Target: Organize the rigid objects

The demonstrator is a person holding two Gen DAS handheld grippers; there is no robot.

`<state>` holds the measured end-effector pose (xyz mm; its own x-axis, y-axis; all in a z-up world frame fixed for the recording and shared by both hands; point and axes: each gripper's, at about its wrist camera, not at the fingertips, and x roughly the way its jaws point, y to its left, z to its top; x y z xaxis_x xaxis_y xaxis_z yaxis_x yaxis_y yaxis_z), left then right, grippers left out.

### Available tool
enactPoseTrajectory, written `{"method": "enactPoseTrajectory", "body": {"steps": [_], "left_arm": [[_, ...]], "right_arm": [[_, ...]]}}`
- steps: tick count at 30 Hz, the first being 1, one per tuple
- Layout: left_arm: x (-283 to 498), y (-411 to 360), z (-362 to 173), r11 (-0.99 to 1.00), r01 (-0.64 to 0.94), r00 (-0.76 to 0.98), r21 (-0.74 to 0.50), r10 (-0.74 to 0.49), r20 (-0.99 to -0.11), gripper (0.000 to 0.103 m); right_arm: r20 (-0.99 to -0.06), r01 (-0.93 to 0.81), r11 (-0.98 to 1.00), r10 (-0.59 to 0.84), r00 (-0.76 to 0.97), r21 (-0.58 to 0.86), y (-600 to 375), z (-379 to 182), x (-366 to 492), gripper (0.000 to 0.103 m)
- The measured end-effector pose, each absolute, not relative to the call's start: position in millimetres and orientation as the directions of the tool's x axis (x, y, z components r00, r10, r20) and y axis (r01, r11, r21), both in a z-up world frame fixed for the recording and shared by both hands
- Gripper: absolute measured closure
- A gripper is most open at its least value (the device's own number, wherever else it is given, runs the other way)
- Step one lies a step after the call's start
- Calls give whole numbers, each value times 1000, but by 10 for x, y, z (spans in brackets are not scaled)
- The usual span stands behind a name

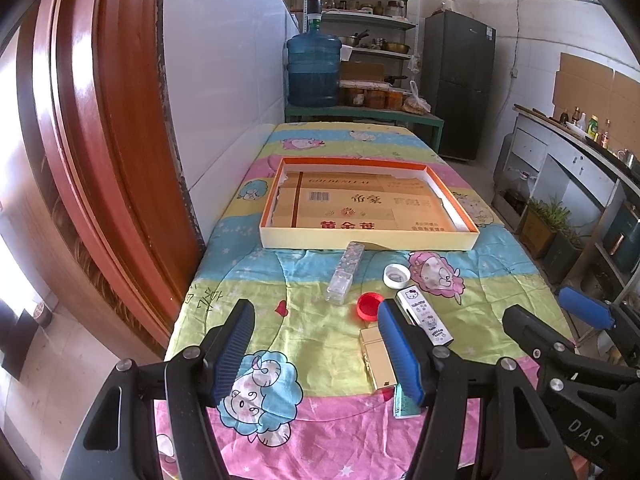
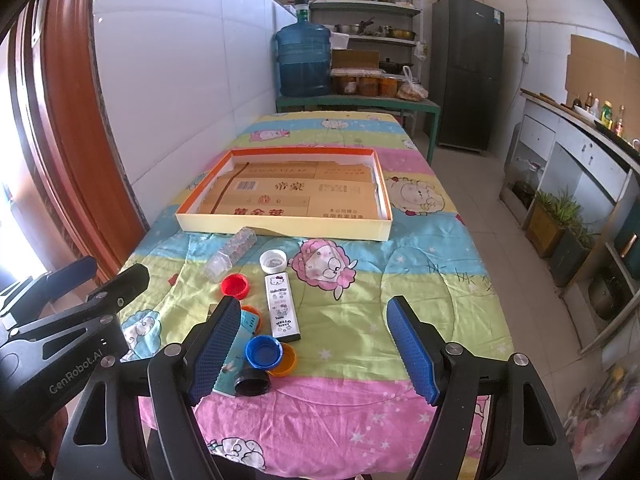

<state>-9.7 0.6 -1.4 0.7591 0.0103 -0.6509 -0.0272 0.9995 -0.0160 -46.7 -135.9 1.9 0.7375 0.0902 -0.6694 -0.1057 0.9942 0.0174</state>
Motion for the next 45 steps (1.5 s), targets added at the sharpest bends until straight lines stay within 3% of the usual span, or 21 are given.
{"method": "enactPoseTrajectory", "body": {"steps": [21, 29, 33, 45], "left_arm": [[-195, 129, -452, 999, -32, 728, -24, 7, -686, 39], [-167, 187, -510, 998, -22, 721, -54, -22, -693, 43], [-147, 173, -525, 998, -8, 719, -59, -35, -694, 43], [61, -96, -583, 993, 54, 692, -107, -114, -713, 57]], "right_arm": [[-722, -237, 967, 231, 652, 95, -1235, -654, -650, 27], [-721, -257, 955, 283, 632, 149, -1172, -797, -571, 46], [-729, -274, 946, 310, 610, 174, -1131, -866, -513, 71], [-711, -276, 936, 346, 613, 217, -1253, -842, -541, 72]]}}
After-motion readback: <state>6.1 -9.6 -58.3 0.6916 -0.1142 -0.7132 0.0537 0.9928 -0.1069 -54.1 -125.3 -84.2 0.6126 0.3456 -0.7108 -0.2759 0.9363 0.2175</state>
